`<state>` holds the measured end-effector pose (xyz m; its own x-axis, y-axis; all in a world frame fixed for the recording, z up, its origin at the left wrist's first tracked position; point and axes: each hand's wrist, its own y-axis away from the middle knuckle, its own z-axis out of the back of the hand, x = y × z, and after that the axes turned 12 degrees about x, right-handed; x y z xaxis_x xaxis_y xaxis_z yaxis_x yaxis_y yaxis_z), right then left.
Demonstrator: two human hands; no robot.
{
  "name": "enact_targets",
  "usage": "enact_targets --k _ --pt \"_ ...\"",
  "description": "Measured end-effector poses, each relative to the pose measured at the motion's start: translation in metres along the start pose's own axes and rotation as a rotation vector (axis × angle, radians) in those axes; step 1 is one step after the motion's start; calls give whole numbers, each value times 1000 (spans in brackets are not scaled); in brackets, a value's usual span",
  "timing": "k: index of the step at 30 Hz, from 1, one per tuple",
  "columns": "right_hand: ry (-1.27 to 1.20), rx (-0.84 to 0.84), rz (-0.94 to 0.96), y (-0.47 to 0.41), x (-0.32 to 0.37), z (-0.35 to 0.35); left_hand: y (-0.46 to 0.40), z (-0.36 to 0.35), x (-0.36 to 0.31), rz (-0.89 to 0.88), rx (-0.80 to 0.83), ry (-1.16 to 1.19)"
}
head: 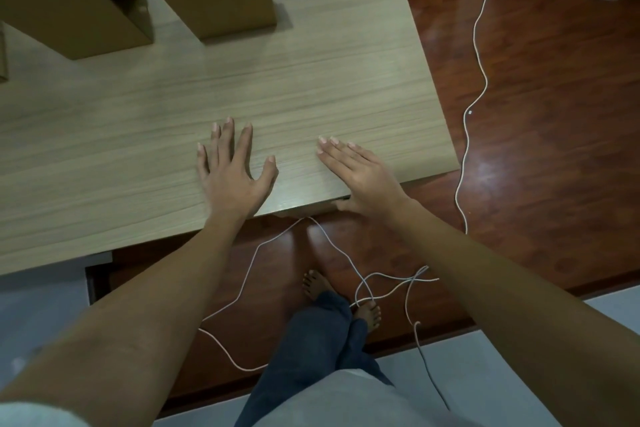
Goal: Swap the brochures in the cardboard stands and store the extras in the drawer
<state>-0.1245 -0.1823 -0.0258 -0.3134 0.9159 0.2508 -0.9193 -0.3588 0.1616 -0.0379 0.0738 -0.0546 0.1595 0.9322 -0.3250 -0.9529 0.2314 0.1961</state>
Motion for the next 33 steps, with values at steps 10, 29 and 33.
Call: enact_targets --k 10,29,33 --pt "21 -54 13 1 7 -1 1 0 1 -8 -22 11" --pt "-181 92 -568 -79 62 -8 -1 13 3 -17 58 60" --pt "-210 162 -569 -101 93 -4 0 26 17 -101 179 136"
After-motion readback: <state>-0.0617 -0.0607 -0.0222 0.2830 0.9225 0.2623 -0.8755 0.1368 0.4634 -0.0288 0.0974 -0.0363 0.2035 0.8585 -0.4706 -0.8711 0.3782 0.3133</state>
